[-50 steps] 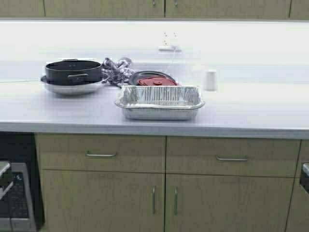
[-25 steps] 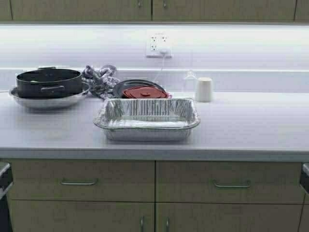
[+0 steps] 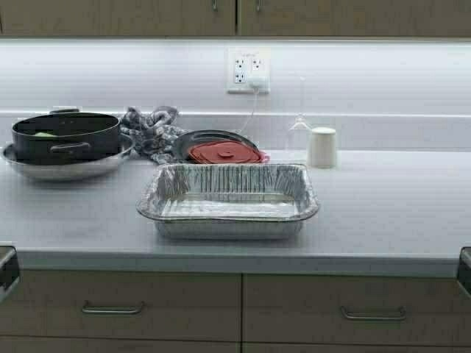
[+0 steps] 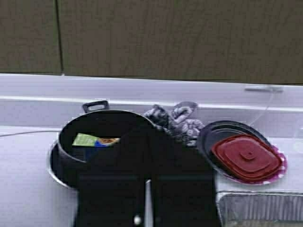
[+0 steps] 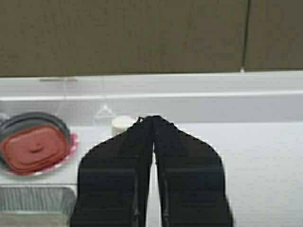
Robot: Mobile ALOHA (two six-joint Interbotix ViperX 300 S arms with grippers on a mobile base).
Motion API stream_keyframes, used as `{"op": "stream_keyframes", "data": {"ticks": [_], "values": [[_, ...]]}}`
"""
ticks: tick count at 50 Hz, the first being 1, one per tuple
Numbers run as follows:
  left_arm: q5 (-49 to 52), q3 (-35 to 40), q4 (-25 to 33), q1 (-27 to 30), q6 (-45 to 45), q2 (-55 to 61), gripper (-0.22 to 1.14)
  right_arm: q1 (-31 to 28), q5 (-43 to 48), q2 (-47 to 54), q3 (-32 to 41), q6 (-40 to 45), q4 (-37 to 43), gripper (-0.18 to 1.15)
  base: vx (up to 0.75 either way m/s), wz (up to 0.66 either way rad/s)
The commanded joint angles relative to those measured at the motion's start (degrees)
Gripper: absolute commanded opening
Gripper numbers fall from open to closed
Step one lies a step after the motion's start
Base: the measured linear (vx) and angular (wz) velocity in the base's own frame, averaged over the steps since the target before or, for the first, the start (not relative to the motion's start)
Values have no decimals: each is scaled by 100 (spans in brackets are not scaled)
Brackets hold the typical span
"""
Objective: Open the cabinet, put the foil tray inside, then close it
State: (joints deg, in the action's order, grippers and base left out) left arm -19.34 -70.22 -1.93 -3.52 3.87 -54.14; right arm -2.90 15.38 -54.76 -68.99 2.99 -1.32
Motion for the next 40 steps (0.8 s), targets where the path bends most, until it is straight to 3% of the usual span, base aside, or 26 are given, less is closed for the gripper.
{"op": "stream_keyframes", "data": {"ticks": [1, 3, 6, 11, 25, 33, 40], "values": [[-53, 88, -26, -773, 44, 62, 102, -949, 123, 70, 9, 35, -26, 112, 12, 3], [-62, 114, -18, -1063, 35, 105, 112, -1336, 220, 141, 0, 26, 0, 108, 12, 3], [-88, 167, -18, -1441, 18, 220, 106, -1837, 439, 290, 44, 26, 53, 101, 11, 1], [-290, 272, -26, -1863, -9, 562, 98, -2426, 879, 809, 246, 18, 352, 103, 9, 0], [-1538, 993, 141, -2241, -44, 2391, 100, -3261, 2074, 3199, 1670, -475, 800, 103, 4, 1], [-2013, 2004, 439, -2725, -334, 3718, 100, -3586, 2435, 4430, 2795, -1573, 2101, 103, 0, 0], [-2329, 3023, 1151, -3138, -888, 4799, 100, -3621, 2628, 4957, 3419, -2725, 3287, 102, 0, 0]]}}
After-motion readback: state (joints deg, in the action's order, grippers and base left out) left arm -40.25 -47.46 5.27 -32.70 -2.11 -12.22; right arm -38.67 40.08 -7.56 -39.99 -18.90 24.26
